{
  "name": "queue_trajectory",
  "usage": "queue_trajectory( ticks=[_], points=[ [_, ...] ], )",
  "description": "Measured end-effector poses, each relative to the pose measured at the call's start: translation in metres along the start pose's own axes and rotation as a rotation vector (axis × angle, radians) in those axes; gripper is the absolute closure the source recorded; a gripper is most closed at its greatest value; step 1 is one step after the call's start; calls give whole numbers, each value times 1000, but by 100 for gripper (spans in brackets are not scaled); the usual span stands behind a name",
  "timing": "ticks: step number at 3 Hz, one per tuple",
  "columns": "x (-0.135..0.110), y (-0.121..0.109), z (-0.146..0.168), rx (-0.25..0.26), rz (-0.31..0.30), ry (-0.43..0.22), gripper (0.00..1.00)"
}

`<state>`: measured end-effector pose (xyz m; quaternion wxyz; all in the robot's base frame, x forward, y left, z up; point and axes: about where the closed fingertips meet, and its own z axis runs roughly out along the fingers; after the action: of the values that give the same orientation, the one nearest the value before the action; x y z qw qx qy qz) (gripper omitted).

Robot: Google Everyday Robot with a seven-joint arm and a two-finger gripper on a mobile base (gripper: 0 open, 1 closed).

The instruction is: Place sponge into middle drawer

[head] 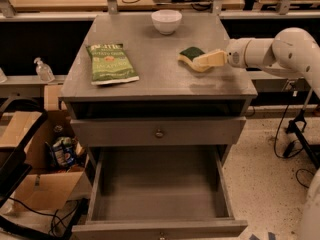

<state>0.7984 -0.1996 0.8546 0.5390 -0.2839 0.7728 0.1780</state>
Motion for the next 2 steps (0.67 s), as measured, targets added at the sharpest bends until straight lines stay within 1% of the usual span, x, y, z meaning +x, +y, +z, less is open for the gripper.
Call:
queue_trajectory(
  ticks=[1, 2],
  points=[
    [12, 11, 14, -50, 23, 12, 18],
    [27, 26, 21, -82, 62, 16, 49]
  ],
)
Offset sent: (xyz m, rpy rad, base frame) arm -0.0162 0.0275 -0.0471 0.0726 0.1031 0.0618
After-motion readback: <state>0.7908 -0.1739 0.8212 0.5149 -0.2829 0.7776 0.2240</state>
